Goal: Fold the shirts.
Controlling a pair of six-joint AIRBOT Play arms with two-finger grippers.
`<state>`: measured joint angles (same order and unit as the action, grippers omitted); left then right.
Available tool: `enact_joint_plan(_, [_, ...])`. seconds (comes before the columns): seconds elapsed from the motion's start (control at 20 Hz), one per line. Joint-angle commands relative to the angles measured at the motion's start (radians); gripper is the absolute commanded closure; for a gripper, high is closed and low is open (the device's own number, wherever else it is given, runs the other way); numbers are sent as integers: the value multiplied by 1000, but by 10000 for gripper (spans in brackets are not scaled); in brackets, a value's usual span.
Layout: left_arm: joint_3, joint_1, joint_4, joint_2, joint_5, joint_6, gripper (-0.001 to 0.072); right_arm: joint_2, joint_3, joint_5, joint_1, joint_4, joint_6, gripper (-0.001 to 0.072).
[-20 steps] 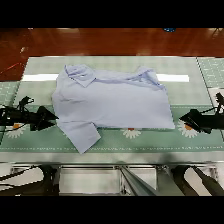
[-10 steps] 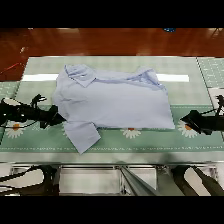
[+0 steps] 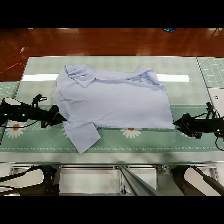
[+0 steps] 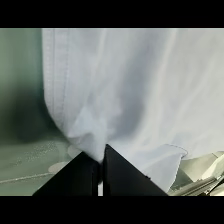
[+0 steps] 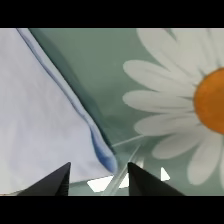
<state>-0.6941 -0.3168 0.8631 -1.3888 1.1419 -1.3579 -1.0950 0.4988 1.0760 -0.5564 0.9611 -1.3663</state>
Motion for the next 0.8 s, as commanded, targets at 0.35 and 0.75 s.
enact_joint_plan(0.35, [-41,-6,-12,5,18,4,687,-166,161,-92,231,-321,152,684])
enact_joint_plan(0.75, [-587,-51,-502,252,37,161,687,4,874,66,260,-252,69,685])
